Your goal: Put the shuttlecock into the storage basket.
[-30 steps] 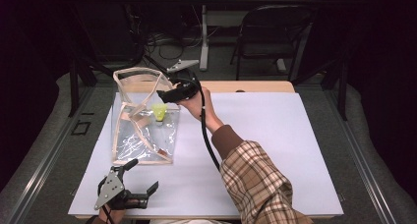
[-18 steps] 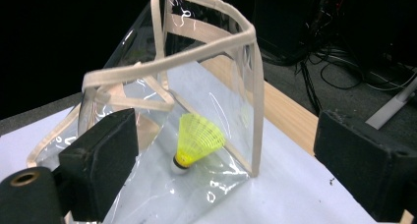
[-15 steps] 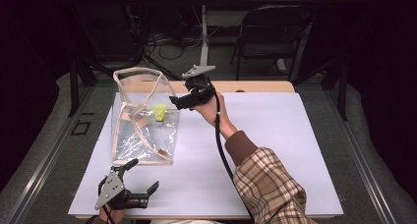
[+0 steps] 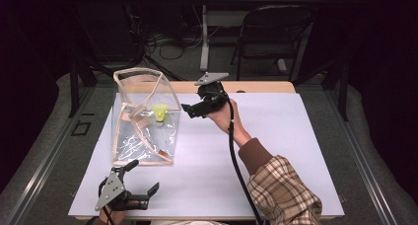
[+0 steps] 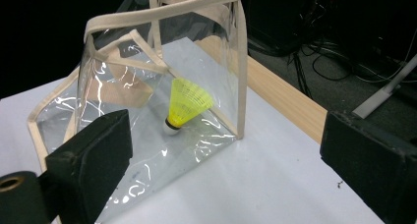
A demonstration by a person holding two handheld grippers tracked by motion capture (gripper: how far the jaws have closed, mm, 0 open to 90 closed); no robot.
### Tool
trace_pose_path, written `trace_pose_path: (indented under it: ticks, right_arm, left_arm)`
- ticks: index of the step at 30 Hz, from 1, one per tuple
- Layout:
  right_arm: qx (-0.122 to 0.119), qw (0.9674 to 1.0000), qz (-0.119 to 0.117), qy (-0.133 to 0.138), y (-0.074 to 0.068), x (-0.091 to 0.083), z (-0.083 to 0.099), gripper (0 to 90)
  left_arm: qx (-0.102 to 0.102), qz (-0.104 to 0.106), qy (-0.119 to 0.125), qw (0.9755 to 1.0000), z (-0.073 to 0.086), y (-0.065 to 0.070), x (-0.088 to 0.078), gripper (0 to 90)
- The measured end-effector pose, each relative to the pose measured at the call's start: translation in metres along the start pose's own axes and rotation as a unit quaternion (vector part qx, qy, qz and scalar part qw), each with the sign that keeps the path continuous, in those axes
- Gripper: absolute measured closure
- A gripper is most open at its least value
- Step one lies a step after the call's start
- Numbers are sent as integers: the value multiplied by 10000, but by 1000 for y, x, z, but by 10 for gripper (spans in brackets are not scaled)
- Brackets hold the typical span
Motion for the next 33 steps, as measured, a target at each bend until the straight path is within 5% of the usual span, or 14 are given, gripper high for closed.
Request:
trace_pose_path:
  ticks: [33]
  right_arm:
    - [-131,9997,14,-192,10,-52,48,0]
  left_arm:
    - [-13,-14,-7,10000,0,0,0,2]
Point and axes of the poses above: each handheld gripper's, and its own axes: x roughly forward along the jaws, z roughly out of its underside, y roughly to its right, the point moved 1 cm from there along x, roughly forward along the jaws, and after that the axes turned 12 degrees about z, right-handed, at the moved point
